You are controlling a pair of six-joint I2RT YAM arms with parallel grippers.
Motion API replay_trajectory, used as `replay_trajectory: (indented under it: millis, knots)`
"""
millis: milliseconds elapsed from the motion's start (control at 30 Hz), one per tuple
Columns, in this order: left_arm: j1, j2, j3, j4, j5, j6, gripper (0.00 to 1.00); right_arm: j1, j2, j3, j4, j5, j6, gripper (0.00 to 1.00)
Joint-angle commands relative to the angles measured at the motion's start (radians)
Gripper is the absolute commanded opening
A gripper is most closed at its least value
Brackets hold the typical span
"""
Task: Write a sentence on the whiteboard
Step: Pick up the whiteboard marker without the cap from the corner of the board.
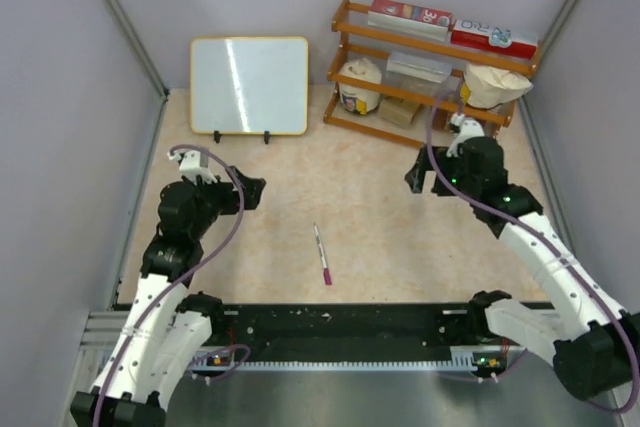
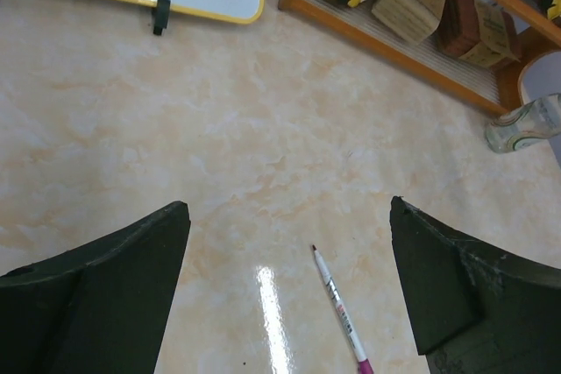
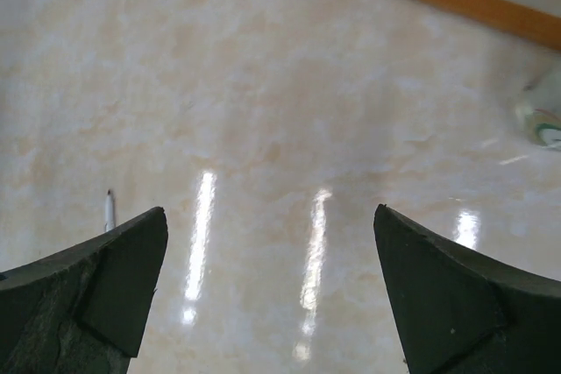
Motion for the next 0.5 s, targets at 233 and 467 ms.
replay_trajectory:
  millis: [233,467]
  knots:
    - [0.001,0.151,0.162,-0.274,-0.058,0.039,0.99,0.612,0.293,0.124,-0.018,0.393,-0.013,0.99]
    - [0.001,0.143,0.196,-0.334,-0.063,0.02,0.99,0.859,0.549,0.16,0.046,0.39,0.111,0.96]
